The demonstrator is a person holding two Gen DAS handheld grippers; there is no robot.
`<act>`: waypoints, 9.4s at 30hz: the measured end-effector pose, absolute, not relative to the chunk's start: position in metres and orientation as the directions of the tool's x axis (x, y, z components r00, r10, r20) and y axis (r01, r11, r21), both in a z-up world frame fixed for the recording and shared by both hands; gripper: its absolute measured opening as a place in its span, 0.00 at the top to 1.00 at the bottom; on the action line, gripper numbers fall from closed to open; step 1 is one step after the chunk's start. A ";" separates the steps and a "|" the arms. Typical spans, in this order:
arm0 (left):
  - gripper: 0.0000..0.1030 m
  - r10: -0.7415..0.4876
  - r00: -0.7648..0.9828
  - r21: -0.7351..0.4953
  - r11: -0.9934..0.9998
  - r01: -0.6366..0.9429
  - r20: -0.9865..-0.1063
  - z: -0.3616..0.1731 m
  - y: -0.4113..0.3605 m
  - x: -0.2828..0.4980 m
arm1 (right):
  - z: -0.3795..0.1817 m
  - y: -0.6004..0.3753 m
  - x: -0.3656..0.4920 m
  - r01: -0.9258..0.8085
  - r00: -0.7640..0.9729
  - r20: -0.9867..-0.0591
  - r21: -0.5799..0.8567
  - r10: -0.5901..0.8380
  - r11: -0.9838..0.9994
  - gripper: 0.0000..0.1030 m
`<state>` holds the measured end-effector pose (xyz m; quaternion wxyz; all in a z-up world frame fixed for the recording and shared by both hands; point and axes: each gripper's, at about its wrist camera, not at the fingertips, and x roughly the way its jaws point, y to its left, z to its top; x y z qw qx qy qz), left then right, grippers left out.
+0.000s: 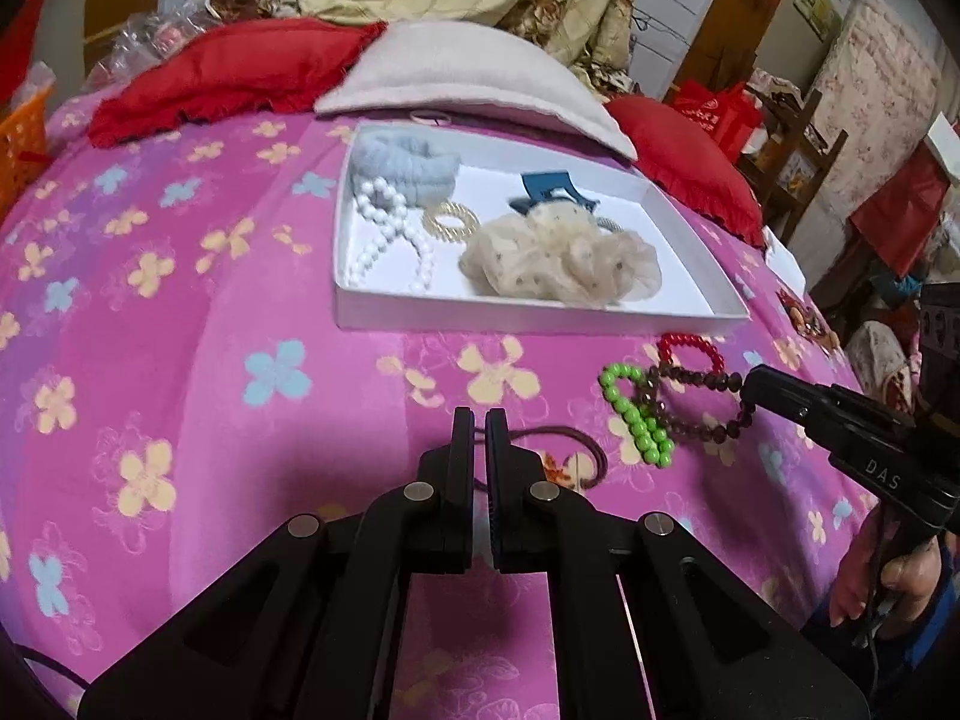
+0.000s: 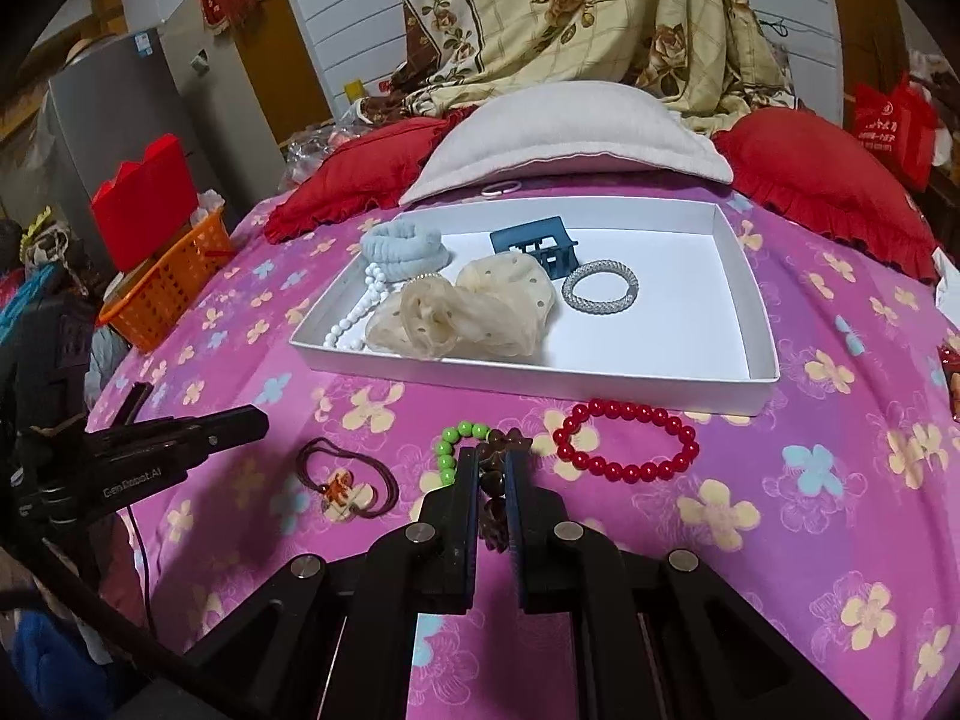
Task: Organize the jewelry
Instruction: 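Grasp the brown charm hair tie with the left tool while the right tool grasps the brown bead bracelet, then lift the charm hair tie and brown bead bracelet toward the white tray, then lower both items into the tray and open both tools, then grasp the green bead bracelet with the left tool while the right tool grasps the red bead bracelet, then lift the green and red bead bracelets and carry them over the tray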
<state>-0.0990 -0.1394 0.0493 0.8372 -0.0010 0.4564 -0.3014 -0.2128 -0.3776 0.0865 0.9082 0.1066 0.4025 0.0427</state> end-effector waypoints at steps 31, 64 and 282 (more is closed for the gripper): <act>0.72 -0.482 0.318 -0.169 0.726 0.667 -0.816 0.022 -0.199 -0.131 | 0.039 -0.385 -0.202 0.031 0.602 -0.786 0.202 0.143 0.979 0.81; 0.72 -0.560 0.405 -0.240 0.753 0.612 -0.723 0.068 -0.157 -0.130 | 0.039 -0.387 -0.195 0.067 0.582 -0.812 0.107 0.048 0.992 0.74; 0.92 -0.395 0.581 -0.090 0.871 0.482 -0.711 0.073 -0.172 -0.126 | 0.152 -0.393 -0.236 0.178 0.760 -0.649 0.184 -0.016 0.967 0.91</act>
